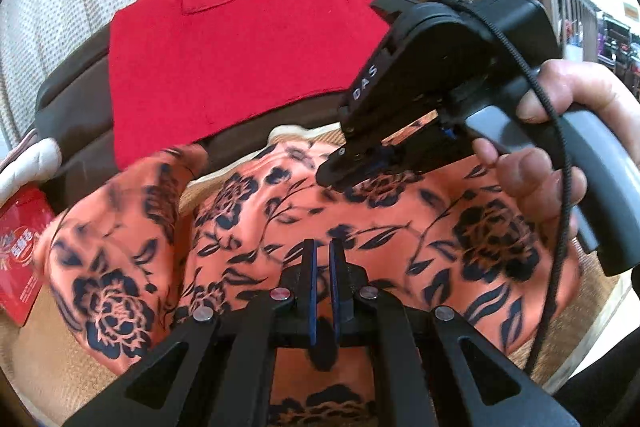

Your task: Fold small clothes

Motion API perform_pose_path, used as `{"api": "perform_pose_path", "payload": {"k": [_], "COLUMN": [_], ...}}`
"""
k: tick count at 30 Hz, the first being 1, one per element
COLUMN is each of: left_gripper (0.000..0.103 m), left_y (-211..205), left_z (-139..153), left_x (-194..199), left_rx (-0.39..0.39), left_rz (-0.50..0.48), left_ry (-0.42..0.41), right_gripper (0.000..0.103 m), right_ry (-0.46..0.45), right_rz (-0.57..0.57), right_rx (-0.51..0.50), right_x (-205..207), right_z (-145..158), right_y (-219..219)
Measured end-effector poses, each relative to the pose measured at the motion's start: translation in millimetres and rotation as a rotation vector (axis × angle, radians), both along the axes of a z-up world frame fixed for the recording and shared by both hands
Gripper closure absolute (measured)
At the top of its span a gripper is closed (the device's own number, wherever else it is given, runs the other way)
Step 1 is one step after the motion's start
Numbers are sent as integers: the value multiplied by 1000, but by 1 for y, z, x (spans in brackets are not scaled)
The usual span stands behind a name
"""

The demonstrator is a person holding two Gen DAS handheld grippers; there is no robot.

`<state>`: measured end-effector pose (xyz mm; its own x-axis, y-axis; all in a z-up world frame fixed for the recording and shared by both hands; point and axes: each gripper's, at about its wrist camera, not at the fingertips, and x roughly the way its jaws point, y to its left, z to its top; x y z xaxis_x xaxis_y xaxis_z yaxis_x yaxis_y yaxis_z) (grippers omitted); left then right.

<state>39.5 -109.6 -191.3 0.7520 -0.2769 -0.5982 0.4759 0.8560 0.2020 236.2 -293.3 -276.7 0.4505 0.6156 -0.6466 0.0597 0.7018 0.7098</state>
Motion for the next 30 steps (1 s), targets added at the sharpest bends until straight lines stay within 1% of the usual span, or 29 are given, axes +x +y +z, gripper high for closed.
{"api": "perform_pose_path", "payload": {"k": [3,6,9,13,15,16,17,18,19,20,22,24,25,26,27,28,29,30], "left_gripper": [97,97,97,97,96,87,79,57,43,41,40,38,37,37,37,37,37,37], "left_y": [10,20,32,55,72,79,88,104,118,134,177,217,236,255,271,280,292,298], "left_z": [1,3,5,7,11,9,6,6,8,9,12,11,8,2,-3,-7,-14,-18], "left_x": [1,3,3,7,10,16,21,27,31,33,38,41,43,46,47,46,45,44], "left_rx": [4,-1,-2,2,11,16,16,-3,-32,-72,-178,-270,-311,-355,-397,-429,-481,-518], "left_rz": [26,44,68,135,184,206,234,283,321,363,475,587,644,693,728,746,764,767], "left_ry": [-8,-14,-16,-18,-15,-5,9,38,58,78,128,173,203,245,286,315,357,382], "right_gripper": [91,91,91,90,84,68,34,20,17,17,17,19,27,39,46,66,69,69], "right_ry": [-6,-25,-16,-17,-17,-15,-13,-19,-35,-46,-58,-106,-137,-153,-177,-184,-187,-185], "right_rz": [11,38,51,61,62,62,54,41,29,36,40,37,52,69,110,130,167,184], "right_rx": [9,11,10,-11,5,6,-5,-16,-23,-19,-6,8,14,12,-7,-26,-60,-72], "right_x": [2,5,10,15,20,24,27,28,29,31,33,34,33,34,32,33,32,30], "right_z": [2,7,7,8,8,7,5,4,5,5,5,7,9,12,15,16,15,14], "right_y": [6,20,33,53,65,72,78,82,89,96,106,120,128,137,153,163,180,189]}}
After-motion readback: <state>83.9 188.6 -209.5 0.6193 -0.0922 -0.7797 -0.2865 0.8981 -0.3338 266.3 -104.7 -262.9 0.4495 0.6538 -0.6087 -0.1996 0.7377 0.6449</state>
